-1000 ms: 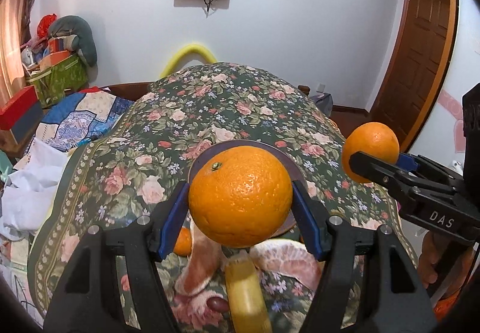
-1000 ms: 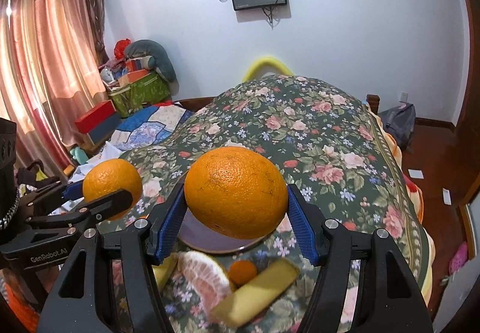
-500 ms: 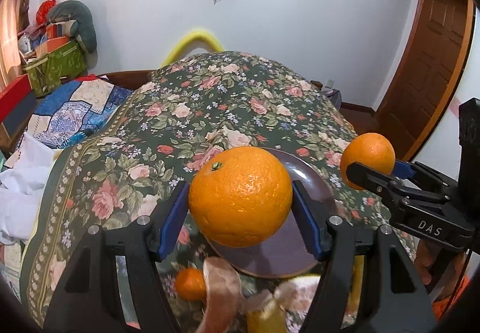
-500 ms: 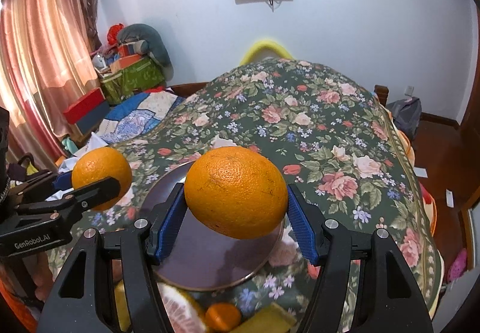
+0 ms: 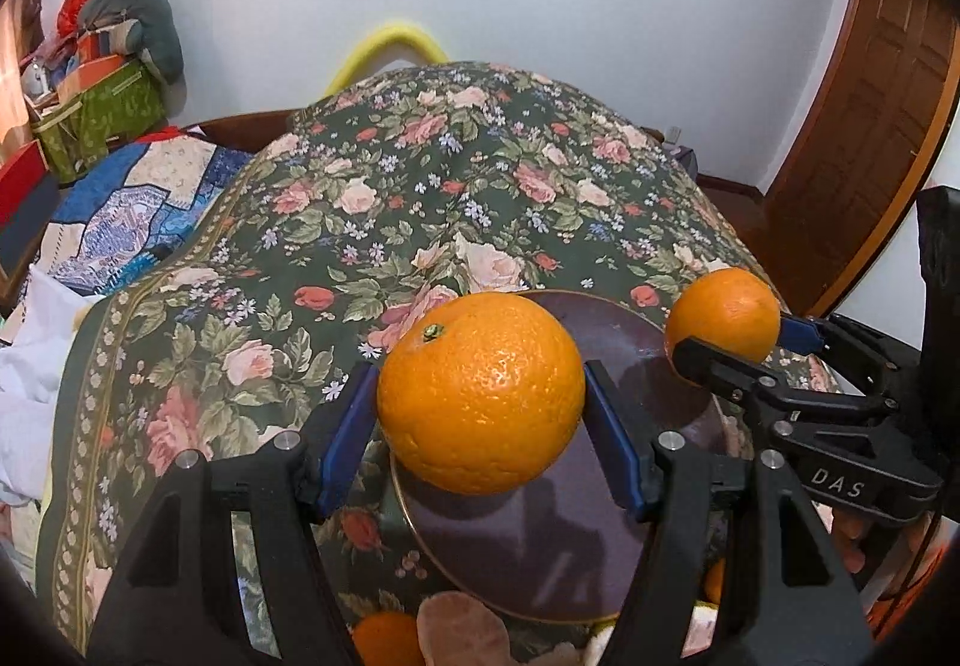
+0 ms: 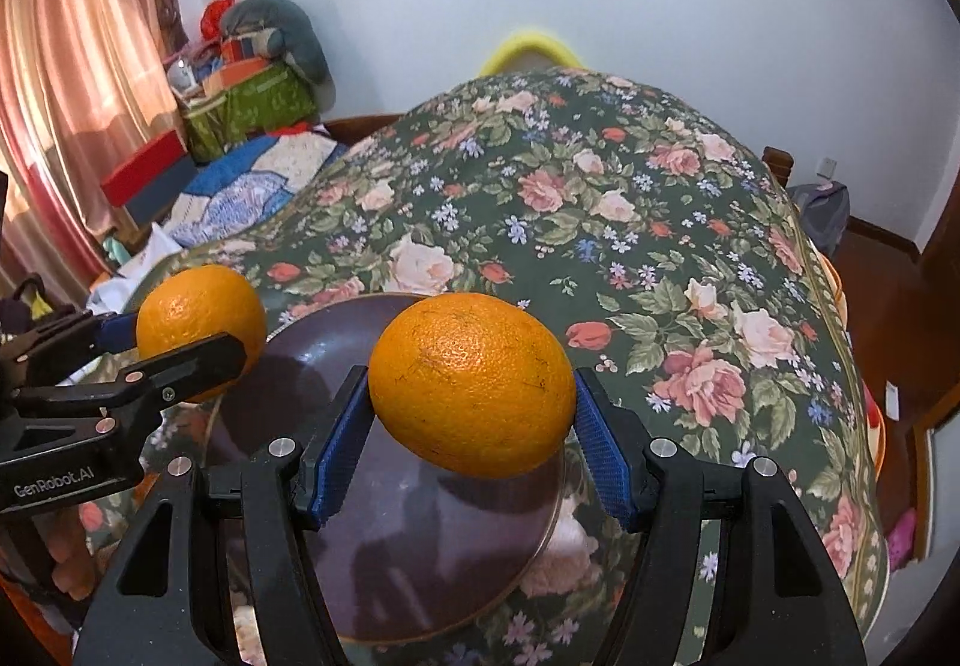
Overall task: Organize fruits
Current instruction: 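Carry both oranges onto the purple plate and open both tools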
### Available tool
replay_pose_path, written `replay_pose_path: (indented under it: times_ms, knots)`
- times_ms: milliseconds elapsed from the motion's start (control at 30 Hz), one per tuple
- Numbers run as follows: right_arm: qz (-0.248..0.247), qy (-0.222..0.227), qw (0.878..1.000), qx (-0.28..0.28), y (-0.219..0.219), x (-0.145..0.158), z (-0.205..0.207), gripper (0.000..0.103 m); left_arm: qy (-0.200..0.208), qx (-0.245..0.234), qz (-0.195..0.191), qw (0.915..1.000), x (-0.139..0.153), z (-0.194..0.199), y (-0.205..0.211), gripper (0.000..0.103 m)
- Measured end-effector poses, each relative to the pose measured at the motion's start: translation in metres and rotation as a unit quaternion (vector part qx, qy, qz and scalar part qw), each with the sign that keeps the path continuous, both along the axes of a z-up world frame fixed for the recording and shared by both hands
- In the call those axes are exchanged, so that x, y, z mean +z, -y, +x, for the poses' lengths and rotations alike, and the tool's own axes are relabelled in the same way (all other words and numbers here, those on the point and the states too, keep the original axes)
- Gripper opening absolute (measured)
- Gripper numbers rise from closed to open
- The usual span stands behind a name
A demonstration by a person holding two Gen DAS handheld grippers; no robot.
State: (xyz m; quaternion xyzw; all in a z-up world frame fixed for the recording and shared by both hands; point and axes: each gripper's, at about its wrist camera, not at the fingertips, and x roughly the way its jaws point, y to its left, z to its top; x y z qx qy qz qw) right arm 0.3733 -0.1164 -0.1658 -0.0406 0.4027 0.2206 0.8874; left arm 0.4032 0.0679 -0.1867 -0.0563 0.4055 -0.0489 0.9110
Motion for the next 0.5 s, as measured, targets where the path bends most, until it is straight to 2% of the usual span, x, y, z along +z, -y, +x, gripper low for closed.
replay_pose_path:
  times_ms: [300,500]
  knots:
    - [-0.026,-0.031,0.999,0.023,-0.013,-0.016,0.017,0.062,-0.056,-0.004,-0.016,0.9983,-0.022,0.025,-0.005,0.067]
    - [-0.032,-0.06,0.997,0.037,-0.018,-0.028,0.024,0.063,-0.07,-0.012,-0.002,0.9974,-0.03,0.034,-0.002,0.067]
